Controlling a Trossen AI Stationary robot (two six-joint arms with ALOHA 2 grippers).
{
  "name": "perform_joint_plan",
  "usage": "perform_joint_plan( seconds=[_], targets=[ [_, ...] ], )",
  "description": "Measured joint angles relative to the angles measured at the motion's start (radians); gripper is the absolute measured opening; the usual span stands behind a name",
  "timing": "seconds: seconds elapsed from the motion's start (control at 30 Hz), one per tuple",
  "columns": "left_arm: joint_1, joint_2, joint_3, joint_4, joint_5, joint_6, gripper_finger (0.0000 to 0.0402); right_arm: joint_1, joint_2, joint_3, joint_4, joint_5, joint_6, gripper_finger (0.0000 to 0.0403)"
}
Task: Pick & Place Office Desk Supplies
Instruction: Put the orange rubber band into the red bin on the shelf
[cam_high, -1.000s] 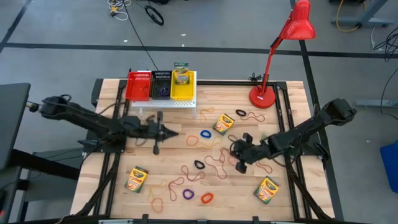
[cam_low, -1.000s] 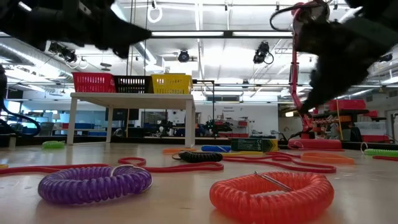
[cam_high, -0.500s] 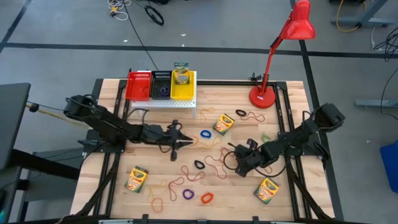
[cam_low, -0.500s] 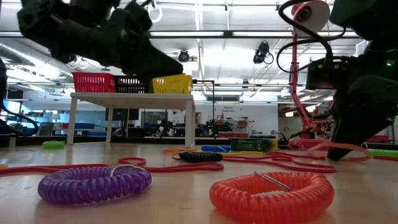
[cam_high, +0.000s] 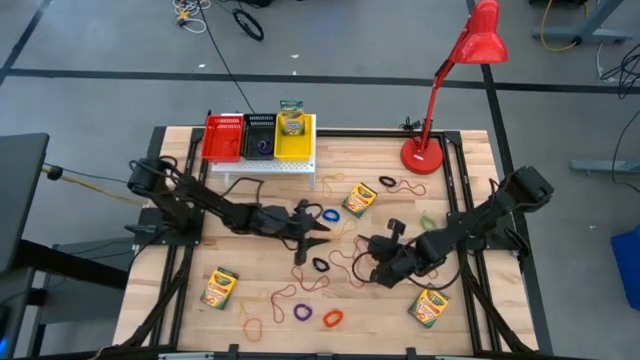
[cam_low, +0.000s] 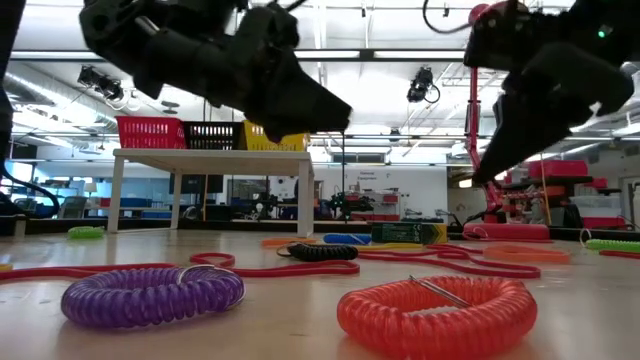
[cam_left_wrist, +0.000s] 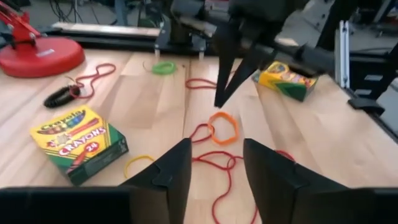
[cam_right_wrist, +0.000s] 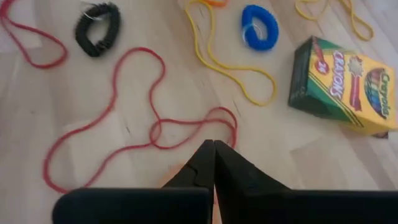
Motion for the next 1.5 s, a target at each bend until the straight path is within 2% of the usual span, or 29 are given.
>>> perform_joint_plan(
  seconds=[0.17,0.3,0.43,0.53,0.6,0.7,0.83,0.93,1.07,1.27,1.5],
  targets=[
    [0.000,0.052,0.036,-0.013,-0.006,0.000,0.0178,0.003,0.000,0.011,-0.036,-0.028,0.073,0.0010],
    [0.002,0.056,0.037,-0.010,-0.007,0.011,0.0171,0.014,0.000,-0.060,-0.002,-0.036,0.172,0.0021],
    [-0.010,0.056,0.037,-0.009,-0.008,0.000,0.0140,0.012,0.000,-0.153,0.106,-0.046,0.240,0.0024],
    [-0.020,0.056,0.037,-0.005,-0.007,-0.004,0.0103,-0.002,0.000,-0.183,0.134,-0.092,0.265,0.0028],
    [-0.021,0.056,0.037,-0.005,-0.009,-0.020,0.0075,-0.005,0.000,-0.184,0.133,-0.102,0.268,0.0040],
    [-0.020,0.056,0.037,-0.008,-0.072,-0.084,0.0038,-0.008,0.000,-0.185,0.145,-0.107,0.237,0.0070],
    [-0.019,0.056,0.035,-0.046,-0.089,-0.094,0.0025,-0.032,0.008,-0.185,0.158,-0.141,0.203,0.0106],
    [-0.020,0.056,0.035,-0.072,-0.068,-0.111,0.0032,-0.052,0.016,-0.185,0.158,-0.144,0.174,0.0113],
    [-0.010,0.056,0.035,-0.110,0.016,-0.129,0.0032,-0.072,0.016,-0.185,0.155,-0.160,0.130,0.0104],
    [-0.013,0.056,0.035,-0.110,0.019,-0.125,0.0033,-0.089,0.016,-0.185,0.157,-0.253,0.039,0.0074],
    [-0.012,0.056,0.035,-0.108,0.018,-0.122,0.0061,-0.088,0.008,-0.185,0.155,-0.265,-0.028,0.0024]
  ],
)
